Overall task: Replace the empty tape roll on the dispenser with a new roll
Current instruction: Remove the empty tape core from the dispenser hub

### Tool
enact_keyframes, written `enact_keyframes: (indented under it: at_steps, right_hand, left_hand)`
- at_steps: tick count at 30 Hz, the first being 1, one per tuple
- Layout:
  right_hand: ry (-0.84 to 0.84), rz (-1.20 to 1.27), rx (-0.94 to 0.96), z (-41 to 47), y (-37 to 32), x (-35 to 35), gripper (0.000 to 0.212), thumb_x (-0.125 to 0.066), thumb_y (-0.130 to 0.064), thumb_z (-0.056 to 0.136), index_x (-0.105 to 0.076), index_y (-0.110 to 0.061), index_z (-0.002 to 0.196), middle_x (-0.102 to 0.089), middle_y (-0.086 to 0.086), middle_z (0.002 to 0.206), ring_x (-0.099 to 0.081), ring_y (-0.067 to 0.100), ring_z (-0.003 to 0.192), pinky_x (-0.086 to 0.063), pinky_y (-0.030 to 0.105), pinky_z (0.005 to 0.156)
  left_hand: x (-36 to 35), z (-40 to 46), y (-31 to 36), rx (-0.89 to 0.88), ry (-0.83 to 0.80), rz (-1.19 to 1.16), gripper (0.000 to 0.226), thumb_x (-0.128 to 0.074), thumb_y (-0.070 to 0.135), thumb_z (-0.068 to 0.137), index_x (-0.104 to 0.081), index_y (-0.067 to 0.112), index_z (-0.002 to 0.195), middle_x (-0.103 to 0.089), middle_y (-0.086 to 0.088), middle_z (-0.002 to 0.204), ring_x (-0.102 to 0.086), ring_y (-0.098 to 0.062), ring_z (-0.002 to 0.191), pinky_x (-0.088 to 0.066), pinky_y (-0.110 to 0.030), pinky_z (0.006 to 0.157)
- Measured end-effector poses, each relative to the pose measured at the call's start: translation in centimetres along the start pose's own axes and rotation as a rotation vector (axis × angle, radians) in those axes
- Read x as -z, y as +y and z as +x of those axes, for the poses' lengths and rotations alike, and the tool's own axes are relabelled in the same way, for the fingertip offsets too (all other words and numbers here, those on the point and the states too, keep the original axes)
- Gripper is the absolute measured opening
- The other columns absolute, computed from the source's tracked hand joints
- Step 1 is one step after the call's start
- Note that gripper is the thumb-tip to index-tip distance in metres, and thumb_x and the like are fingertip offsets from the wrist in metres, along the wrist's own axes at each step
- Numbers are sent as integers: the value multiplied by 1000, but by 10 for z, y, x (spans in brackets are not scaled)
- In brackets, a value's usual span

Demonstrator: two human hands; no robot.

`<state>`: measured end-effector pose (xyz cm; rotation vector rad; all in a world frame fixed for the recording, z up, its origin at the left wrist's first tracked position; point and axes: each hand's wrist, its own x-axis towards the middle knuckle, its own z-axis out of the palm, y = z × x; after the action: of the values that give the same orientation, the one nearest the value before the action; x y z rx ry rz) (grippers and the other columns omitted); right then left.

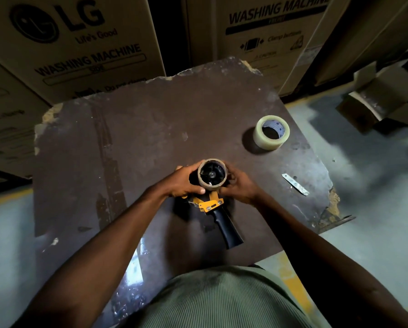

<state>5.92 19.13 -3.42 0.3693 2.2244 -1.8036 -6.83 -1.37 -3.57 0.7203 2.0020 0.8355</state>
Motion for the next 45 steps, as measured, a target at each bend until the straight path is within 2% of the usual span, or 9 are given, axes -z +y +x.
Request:
enact_keyframes:
  at_steps: [7, 11, 16, 20, 28, 32, 37, 43, 45]
  right_hand:
    - [47, -1, 107, -1, -3, 3, 72, -83, -16, 71, -56, -45, 131, -63, 10, 137, -59, 30, 129, -46, 53, 109]
    - [32, 51, 77, -1, -1, 6, 73, -83, -3, 73, -56, -38, 131, -65, -3, 134, -60, 17, 127, -43, 49, 113]
    - [25, 108, 44, -1, -2, 5, 85, -89, -16, 70, -49, -17, 145, -61, 7, 142, -55, 23, 134, -41, 52, 114]
    - [28, 71, 69, -2, -6, 6, 85, -91, -27, 71, -49, -24, 145, -62, 4, 141, -55, 22, 134, -41, 56, 113]
    - [10, 87, 78, -8, -16, 9, 75, -86, -11, 76, -54, -45, 135, -64, 0, 139, -55, 19, 134, -42, 53, 113]
    - [21, 102, 69, -9, -16, 9, 76, -87, -14, 75, -54, -50, 132, -65, 0, 137, -57, 18, 132, -44, 51, 112]
    - [-7, 127, 50, -10, -17, 9, 77, -85, -6, 76, -53, -46, 134, -64, 1, 137, -59, 21, 129, -47, 50, 108]
    - [-59, 78, 117, -7, -27, 12, 80, -77, 6, 81, -38, -11, 149, -53, 17, 144, -52, 36, 135, -46, 55, 108]
    - [-31, 88, 76, -9, -26, 13, 83, -76, 9, 81, -35, -10, 150, -51, 16, 147, -51, 33, 136, -49, 45, 106]
  left_hand:
    - [-9, -1, -1, -5, 88, 89, 92, -76, 40, 77, -24, 38, 153, -52, -7, 139, -31, -28, 136, -28, -43, 116]
    - [-9, -3, 3, -28, 97, 104, 86, -75, 30, 85, -24, 33, 154, -50, -7, 137, -29, -26, 134, -27, -33, 108]
    - [-5, -3, 3, -31, 59, 67, 86, -72, 49, 78, -25, 45, 150, -50, -4, 136, -39, -26, 135, -35, -50, 114]
    - [-4, 1, -2, -25, 62, 44, 87, -73, 53, 78, -24, 47, 150, -48, -2, 140, -40, -25, 138, -37, -51, 113]
    - [-3, 5, -4, -40, 29, 56, 87, -71, 61, 79, -20, 52, 149, -47, 0, 144, -40, -21, 139, -39, -51, 111]
    - [-2, -7, 8, 4, 49, 142, 83, -64, 65, 80, -13, 62, 145, -39, -1, 150, -30, -26, 143, -25, -57, 115]
    - [1, -19, 22, 32, 50, 231, 80, -62, 49, 92, -7, 54, 150, -28, -5, 156, -16, -23, 147, -11, -48, 115]
    - [2, -14, 19, -44, 16, 74, 85, -59, 70, 82, 0, 66, 144, -36, 7, 153, -32, -22, 143, -23, -58, 116]
    - [2, -16, 24, -10, 35, 139, 81, -57, 69, 83, 3, 72, 138, -35, 9, 152, -20, -23, 148, -14, -57, 117]
